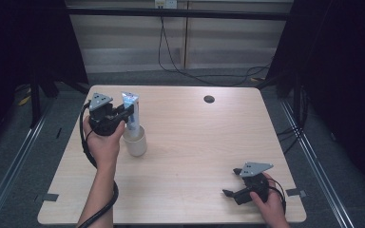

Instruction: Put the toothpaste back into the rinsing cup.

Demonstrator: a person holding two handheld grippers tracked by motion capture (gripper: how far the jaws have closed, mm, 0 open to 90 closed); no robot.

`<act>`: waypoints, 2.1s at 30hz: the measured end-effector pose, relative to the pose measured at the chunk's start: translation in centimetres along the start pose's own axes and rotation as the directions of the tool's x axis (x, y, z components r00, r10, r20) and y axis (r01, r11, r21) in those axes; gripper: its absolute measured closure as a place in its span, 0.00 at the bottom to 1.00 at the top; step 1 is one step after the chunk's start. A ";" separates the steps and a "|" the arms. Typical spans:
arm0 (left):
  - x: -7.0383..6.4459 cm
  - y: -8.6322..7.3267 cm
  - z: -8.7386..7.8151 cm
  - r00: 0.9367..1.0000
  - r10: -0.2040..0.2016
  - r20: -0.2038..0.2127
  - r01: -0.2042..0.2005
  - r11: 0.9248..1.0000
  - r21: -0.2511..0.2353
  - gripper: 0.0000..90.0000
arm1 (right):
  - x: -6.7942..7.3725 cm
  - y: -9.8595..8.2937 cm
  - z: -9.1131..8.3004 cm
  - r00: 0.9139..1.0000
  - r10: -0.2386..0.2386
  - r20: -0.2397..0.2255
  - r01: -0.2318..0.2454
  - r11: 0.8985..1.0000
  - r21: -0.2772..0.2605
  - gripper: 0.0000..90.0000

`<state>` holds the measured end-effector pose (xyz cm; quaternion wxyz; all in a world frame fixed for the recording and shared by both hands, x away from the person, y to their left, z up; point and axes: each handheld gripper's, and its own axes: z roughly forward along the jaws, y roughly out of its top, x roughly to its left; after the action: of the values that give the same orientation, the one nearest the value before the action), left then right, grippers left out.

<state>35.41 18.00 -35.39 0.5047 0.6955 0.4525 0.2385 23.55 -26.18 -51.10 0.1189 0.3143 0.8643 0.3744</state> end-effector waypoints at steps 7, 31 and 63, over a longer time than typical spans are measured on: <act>0.2 -1.2 0.5 1.000 -0.003 -0.012 0.003 1.000 0.001 0.81 | 0.0 0.0 0.0 1.000 0.000 0.000 0.000 1.000 0.000 0.11; -0.2 -2.9 1.5 1.000 0.008 -0.012 -0.008 1.000 0.006 0.80 | 0.0 0.0 0.0 1.000 0.000 0.000 0.000 1.000 0.000 0.11; -0.2 -5.3 2.1 0.999 0.027 -0.041 -0.026 0.999 0.035 0.80 | 0.0 0.0 0.0 1.000 0.001 0.000 -0.001 1.000 0.001 0.11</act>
<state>34.91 17.25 -41.01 0.4801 0.7049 0.4576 0.2516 23.54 -26.18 -51.10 0.1187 0.3149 0.8642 0.3742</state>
